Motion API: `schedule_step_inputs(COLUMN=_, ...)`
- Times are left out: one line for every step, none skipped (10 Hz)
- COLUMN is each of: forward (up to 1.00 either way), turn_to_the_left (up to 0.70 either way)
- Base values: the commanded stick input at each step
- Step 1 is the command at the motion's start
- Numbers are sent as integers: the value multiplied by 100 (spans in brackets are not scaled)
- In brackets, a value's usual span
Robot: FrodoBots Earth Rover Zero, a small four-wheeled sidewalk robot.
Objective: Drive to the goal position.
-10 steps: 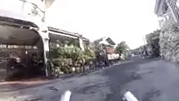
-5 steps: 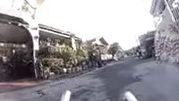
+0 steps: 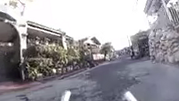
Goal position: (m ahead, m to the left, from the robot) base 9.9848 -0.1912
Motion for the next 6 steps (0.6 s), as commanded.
schedule_step_inputs(forward=70, turn_to_the_left=-35)
schedule_step_inputs(forward=70, turn_to_the_left=-35)
schedule_step_inputs(forward=70, turn_to_the_left=-35)
schedule_step_inputs(forward=70, turn_to_the_left=-35)
schedule_step_inputs(forward=70, turn_to_the_left=-34)
schedule_step_inputs(forward=70, turn_to_the_left=-27)
